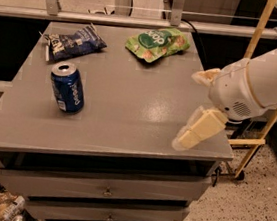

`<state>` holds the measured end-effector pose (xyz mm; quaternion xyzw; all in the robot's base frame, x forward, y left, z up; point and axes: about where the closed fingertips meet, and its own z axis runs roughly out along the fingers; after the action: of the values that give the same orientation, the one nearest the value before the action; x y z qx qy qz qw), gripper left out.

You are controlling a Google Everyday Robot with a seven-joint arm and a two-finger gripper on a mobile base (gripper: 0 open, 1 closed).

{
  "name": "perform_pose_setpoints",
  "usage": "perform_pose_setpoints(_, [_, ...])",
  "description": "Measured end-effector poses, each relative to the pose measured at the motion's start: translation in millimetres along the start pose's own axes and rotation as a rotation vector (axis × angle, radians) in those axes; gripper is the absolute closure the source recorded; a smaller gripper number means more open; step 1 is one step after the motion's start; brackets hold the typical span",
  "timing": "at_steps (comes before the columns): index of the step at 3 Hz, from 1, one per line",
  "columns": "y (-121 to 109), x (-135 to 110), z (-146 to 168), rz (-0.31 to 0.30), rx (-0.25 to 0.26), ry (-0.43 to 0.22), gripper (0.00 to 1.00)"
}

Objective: Move pepsi can near green rice chip bag

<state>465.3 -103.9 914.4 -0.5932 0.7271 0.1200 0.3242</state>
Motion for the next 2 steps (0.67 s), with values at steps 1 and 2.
perform_pose_setpoints(1, [-5.1,-14.1,0.2,0.009,0.026,-0.045,0.0])
perform_pose_setpoints(2, [-3.4,-14.6,0.1,0.012,0.029,-0.048,0.0])
